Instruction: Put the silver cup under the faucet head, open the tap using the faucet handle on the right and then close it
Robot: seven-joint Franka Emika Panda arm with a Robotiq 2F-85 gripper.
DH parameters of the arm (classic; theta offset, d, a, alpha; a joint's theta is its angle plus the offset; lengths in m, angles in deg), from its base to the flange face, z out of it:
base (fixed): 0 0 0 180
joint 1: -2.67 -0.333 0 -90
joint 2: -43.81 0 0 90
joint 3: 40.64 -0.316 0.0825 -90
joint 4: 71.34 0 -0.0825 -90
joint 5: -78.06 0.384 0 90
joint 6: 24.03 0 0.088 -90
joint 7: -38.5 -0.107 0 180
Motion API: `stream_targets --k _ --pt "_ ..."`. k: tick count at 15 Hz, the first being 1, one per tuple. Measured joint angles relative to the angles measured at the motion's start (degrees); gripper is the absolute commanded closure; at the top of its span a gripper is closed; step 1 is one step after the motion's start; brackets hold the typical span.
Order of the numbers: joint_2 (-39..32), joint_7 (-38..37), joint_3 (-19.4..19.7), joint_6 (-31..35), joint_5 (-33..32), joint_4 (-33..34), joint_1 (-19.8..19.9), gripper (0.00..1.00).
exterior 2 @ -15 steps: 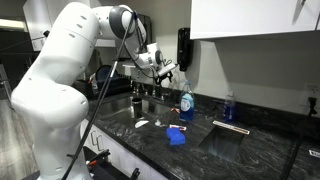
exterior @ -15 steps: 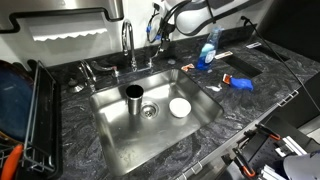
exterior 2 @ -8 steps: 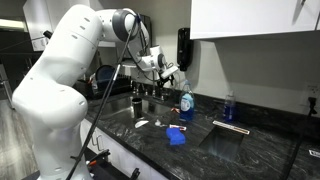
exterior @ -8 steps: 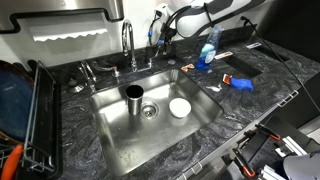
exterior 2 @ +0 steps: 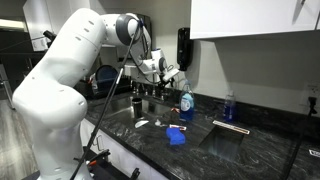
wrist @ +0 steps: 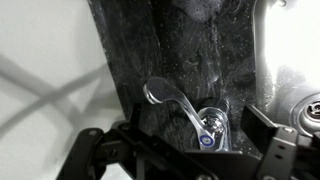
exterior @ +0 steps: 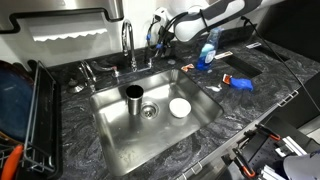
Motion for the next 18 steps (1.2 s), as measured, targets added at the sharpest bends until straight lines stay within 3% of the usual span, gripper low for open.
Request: stream_targets --k 12,18 --pt "-4.7 9.5 -2.5 0.3 4.2 4.1 2.7 0.00" --pt "-4.7 13.0 -3.8 -6.9 6.6 6.1 3.3 0.00"
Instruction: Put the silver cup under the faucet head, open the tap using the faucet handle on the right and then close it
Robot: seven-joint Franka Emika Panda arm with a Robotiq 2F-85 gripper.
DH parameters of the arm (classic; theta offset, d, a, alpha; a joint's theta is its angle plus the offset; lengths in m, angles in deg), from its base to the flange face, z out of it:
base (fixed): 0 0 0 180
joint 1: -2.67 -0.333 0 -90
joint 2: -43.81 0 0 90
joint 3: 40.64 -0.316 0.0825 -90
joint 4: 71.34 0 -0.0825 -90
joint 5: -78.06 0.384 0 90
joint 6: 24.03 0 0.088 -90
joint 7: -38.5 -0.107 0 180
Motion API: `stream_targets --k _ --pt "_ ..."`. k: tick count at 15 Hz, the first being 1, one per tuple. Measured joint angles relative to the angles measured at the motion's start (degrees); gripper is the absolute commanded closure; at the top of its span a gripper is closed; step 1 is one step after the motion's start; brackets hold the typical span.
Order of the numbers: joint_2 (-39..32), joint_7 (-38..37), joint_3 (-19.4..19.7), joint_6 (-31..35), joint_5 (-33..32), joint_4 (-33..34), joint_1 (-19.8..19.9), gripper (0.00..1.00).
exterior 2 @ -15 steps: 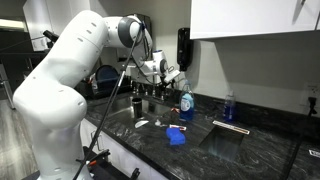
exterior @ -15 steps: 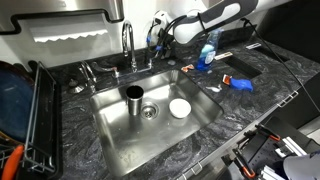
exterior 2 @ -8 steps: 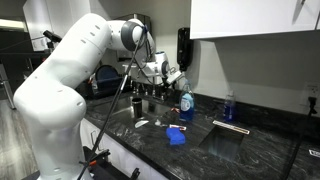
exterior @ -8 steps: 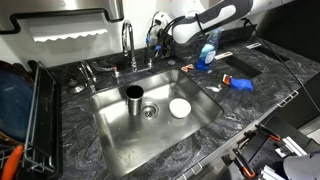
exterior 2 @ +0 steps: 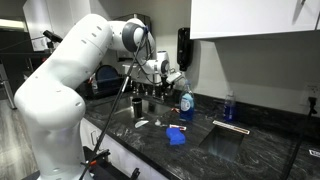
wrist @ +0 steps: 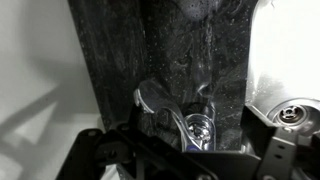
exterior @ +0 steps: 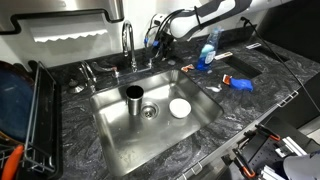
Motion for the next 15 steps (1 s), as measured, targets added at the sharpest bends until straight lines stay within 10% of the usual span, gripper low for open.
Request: stream_targets --k 15 --pt "0.3 2.5 0.1 -24.2 2.6 7.2 -0.9 0.00"
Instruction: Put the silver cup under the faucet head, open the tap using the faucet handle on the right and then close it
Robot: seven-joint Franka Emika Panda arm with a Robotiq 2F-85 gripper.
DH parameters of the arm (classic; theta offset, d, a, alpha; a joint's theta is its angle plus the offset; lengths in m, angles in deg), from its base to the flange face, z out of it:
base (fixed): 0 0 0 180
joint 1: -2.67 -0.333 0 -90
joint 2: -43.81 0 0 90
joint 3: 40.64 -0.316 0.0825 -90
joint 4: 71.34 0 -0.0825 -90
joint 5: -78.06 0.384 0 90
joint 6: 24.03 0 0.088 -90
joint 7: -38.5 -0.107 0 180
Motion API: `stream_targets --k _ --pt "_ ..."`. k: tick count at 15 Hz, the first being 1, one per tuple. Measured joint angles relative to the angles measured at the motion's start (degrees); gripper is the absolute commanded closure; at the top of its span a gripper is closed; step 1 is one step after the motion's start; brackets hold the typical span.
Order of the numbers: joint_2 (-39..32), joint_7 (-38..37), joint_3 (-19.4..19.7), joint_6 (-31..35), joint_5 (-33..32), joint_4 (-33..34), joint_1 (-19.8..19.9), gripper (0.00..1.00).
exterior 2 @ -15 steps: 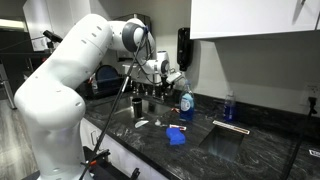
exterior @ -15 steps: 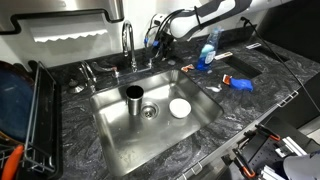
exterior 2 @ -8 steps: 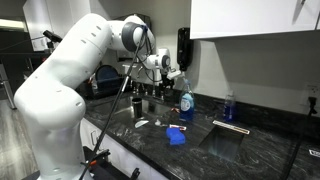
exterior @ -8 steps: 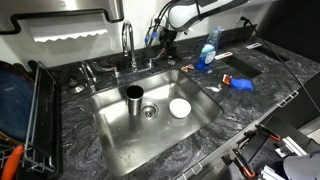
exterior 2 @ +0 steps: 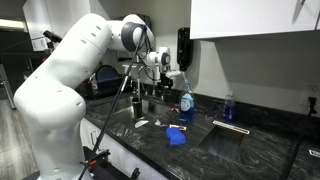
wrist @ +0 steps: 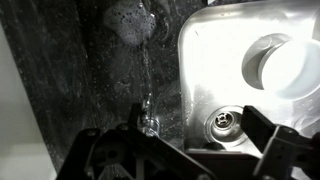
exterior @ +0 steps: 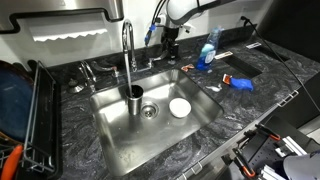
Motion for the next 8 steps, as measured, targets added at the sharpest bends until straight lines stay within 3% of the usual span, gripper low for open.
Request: stream_targets --k 8 --pt "0.0 -0.8 0.5 -1.6 0.4 0.2 -0.7 0.00"
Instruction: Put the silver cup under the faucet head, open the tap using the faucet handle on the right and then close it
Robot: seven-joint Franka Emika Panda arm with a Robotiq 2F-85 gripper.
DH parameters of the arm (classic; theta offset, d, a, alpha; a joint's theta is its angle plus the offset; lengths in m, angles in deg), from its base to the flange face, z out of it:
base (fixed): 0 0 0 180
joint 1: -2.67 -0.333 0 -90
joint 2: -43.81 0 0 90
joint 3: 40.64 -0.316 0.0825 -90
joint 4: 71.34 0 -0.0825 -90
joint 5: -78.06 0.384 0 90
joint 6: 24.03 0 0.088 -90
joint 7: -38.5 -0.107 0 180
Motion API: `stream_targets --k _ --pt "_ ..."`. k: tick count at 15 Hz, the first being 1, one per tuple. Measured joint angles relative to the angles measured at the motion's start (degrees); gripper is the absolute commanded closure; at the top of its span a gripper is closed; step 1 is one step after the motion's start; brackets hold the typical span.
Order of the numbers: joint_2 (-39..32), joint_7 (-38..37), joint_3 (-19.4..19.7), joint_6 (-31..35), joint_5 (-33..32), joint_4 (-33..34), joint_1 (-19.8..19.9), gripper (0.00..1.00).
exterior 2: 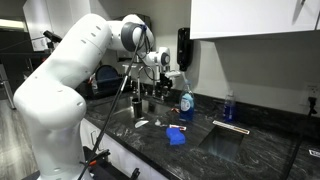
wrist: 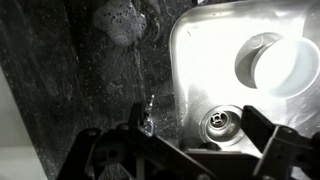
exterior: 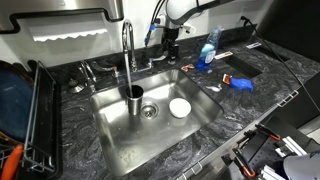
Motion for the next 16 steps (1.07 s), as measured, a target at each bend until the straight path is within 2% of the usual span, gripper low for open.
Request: stream_targets --k 7,11,16 --pt "0.3 -8.1 3.3 7.0 -5.5 0.1 -4.1 0.00" --pt "1.8 -11.3 4.1 6.3 -6.9 0.4 -4.8 0.00" --pt "3.3 -14.3 4.2 0.9 -6.1 0.4 -5.0 0.00"
